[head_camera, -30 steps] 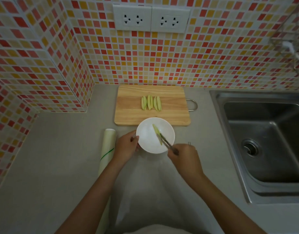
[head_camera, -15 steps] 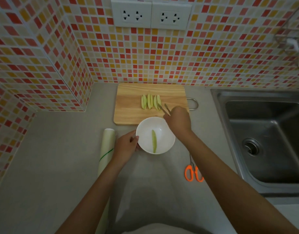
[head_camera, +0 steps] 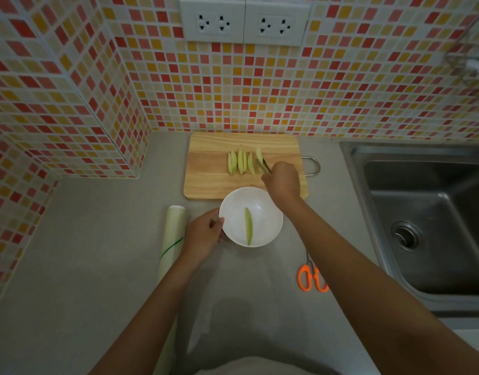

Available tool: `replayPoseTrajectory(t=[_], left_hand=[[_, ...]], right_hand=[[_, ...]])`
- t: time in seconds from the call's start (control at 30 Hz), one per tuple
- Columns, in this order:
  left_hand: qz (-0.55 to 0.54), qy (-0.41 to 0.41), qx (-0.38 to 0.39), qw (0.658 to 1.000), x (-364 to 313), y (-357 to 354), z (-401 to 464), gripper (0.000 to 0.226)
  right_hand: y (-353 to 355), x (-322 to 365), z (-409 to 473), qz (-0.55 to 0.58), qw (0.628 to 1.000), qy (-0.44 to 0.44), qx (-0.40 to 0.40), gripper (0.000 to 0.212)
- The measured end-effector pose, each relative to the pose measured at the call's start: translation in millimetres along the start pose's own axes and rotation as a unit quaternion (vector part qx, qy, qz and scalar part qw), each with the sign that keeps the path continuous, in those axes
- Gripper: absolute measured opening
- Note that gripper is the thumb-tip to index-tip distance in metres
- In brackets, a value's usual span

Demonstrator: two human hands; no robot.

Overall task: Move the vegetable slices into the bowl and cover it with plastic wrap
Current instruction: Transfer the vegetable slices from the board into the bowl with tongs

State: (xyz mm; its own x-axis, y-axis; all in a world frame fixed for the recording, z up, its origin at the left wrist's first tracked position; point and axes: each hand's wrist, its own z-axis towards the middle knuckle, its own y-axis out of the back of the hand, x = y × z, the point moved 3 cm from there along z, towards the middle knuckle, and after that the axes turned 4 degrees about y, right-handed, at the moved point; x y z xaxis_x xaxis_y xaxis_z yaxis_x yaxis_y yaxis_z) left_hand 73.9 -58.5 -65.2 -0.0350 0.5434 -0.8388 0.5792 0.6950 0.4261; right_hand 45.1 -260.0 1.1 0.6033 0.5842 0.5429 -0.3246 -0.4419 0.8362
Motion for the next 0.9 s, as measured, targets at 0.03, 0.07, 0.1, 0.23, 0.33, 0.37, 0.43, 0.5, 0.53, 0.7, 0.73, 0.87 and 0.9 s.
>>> replayPoseTrajectory(t=[0.03,0.07,0.1,0.23,0.33,0.37,0.43,0.5,0.53,0.7,0.73,0.87,0.9], left_hand=[[0.001,0.000,0.000,1.000,0.2,0.1,0.1,0.037],[0.002,0.000,0.000,1.000,0.6,0.3,0.1,0.037],[0.002,0.001,-0.001,1.000,0.7,0.3,0.0,0.037],[0.010,0.001,-0.001,1.000,1.2,-1.0,0.3,0.037],[0.015,-0.005,-0.007,1.000,0.8,-1.5,1.0,0.036],[0.015,-0.008,-0.009,1.000,0.7,-1.6,1.0,0.035],[0.016,-0.010,-0.010,1.000,0.5,-1.1,1.2,0.035],[0.013,-0.011,-0.010,1.000,0.9,-1.0,2.1,0.035],[0.010,-0.011,-0.008,1.000,1.3,-1.1,2.1,0.035],[0.002,-0.009,-0.004,1.000,2.6,-2.2,2.6,0.035],[0.000,-0.008,-0.003,1.000,2.9,-2.2,2.9,0.035],[-0.007,-0.004,-0.002,1.000,3.5,-1.3,2.3,0.035],[-0.006,-0.004,-0.002,1.000,3.3,-1.2,1.8,0.035]], right_hand=[[5.8,-0.3,-7.4,0.027,1.000,0.002,-0.010,0.041],[11.3,-0.2,-17.9,0.051,0.999,0.009,-0.019,0.042],[16.3,-0.3,-31.3,0.071,0.997,0.020,-0.023,0.044],[25.9,-10.1,-98.0,0.083,0.996,0.044,-0.005,0.048],[14.9,-22.8,-126.5,0.047,0.998,0.025,0.037,0.036],[9.3,-24.9,-131.4,0.024,0.998,0.021,0.052,0.031],[0.6,-27.0,-136.1,-0.032,0.997,0.016,0.071,0.024],[0.5,-28.2,-134.6,-0.042,0.998,0.013,0.054,0.025],[3.7,-27.4,-131.0,-0.030,0.999,0.013,0.036,0.027],[20.7,-13.3,-72.5,0.013,0.999,0.018,-0.043,0.044],[18.3,-10.4,-57.3,0.017,0.999,0.015,-0.038,0.043],[-5.9,-1.2,-13.1,-0.053,0.998,0.027,0.010,0.035],[-10.7,0.6,-5.9,-0.067,0.997,0.028,0.015,0.030]])
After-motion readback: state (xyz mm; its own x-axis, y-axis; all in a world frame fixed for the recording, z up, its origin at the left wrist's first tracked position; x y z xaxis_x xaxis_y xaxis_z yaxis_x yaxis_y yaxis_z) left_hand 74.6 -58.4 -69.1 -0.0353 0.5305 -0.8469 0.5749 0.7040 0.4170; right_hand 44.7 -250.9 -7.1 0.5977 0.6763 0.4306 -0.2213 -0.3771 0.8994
